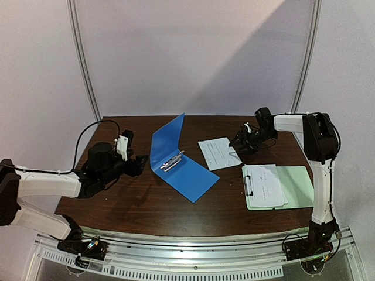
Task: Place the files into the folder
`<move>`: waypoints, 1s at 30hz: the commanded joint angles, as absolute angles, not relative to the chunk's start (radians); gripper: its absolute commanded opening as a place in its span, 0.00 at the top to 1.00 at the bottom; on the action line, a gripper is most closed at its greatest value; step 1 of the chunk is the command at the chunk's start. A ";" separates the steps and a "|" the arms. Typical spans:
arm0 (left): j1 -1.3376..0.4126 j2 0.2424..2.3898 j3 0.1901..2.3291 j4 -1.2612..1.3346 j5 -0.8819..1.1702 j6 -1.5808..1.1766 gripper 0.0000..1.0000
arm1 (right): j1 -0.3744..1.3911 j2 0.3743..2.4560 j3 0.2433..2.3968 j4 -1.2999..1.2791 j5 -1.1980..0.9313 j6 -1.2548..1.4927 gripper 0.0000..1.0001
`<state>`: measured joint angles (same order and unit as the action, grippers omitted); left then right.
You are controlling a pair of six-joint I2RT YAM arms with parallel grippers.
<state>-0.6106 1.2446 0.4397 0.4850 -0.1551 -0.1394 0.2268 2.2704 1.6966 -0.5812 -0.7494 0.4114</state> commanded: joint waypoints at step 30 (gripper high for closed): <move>-1.035 0.937 0.427 0.228 -0.153 -0.302 0.51 | 0.231 2.240 1.651 -0.613 -0.636 0.407 0.43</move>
<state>-0.9783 0.8207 0.3428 0.2207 -0.1753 -0.3077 0.2317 2.2620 1.6821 -0.5713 -0.7292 0.4057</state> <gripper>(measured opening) 0.488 0.574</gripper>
